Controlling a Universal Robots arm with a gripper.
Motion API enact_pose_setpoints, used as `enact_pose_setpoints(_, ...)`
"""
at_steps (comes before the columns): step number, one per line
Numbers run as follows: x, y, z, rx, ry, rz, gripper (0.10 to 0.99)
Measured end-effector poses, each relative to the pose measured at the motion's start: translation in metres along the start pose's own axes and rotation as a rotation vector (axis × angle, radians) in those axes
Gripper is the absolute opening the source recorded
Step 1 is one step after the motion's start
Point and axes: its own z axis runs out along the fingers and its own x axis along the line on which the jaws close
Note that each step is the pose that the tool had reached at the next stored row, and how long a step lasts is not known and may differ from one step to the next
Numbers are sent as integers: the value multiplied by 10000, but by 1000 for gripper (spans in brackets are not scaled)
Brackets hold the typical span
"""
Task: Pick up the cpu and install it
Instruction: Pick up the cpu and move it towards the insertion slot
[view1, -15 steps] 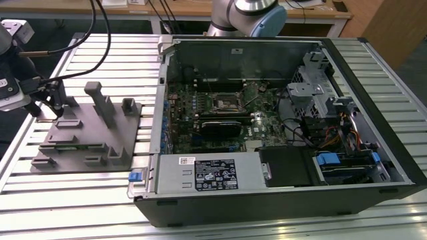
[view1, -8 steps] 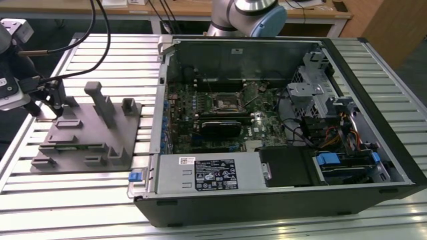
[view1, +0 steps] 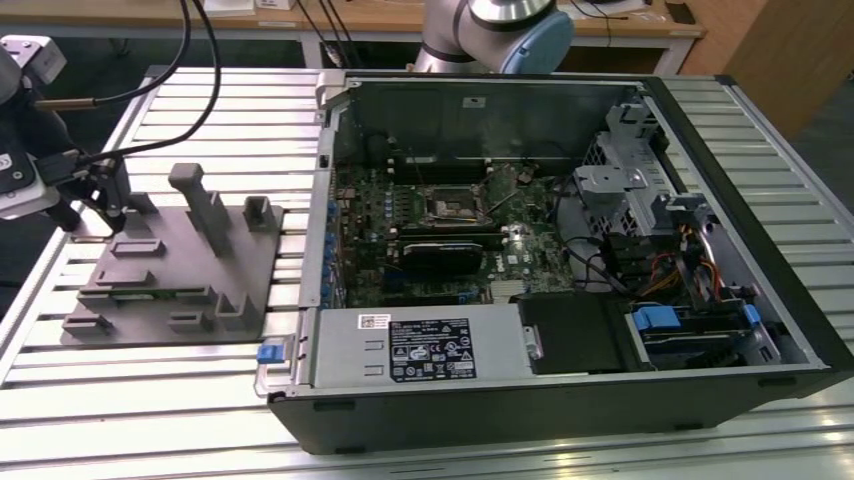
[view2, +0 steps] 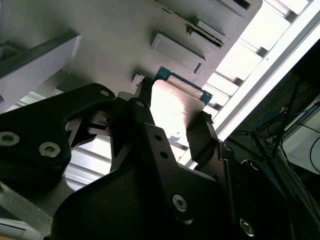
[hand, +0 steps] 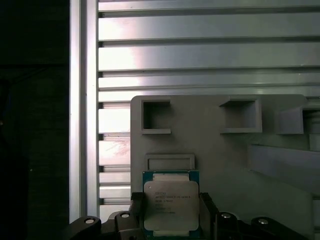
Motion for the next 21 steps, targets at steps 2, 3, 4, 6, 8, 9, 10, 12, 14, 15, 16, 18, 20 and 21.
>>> enact_pose_setpoints(2, 0, 1, -3, 0, 0, 1, 529)
enact_pose_setpoints(3, 0, 0, -4, 0, 0, 0, 529)
enact_pose_setpoints(4, 0, 1, -5, 0, 0, 1, 529)
enact_pose_setpoints(6, 0, 2, -21, 0, 0, 1, 529)
enact_pose_setpoints(8, 0, 2, -24, 0, -1, 0, 529)
enact_pose_setpoints(9, 0, 2, -26, 0, 1, 0, 529)
enact_pose_setpoints(10, 0, 2, -28, 0, 0, 1, 529)
enact_pose_setpoints(12, 1, 2, -37, 2, 3, 1, 529)
enact_pose_setpoints(14, 0, 3, -45, 1, 0, 0, 529)
enact_pose_setpoints(15, 1, 4, -52, 1, 2, 0, 529)
enact_pose_setpoints(16, 1, 4, -56, 0, 0, 0, 529)
enact_pose_setpoints(18, 1, 5, -68, 1, 1, 0, 529)
enact_pose_setpoints(20, 1, 6, -86, 0, 1, 1, 529)
enact_pose_setpoints(21, 1, 7, -97, 0, 0, 0, 529)
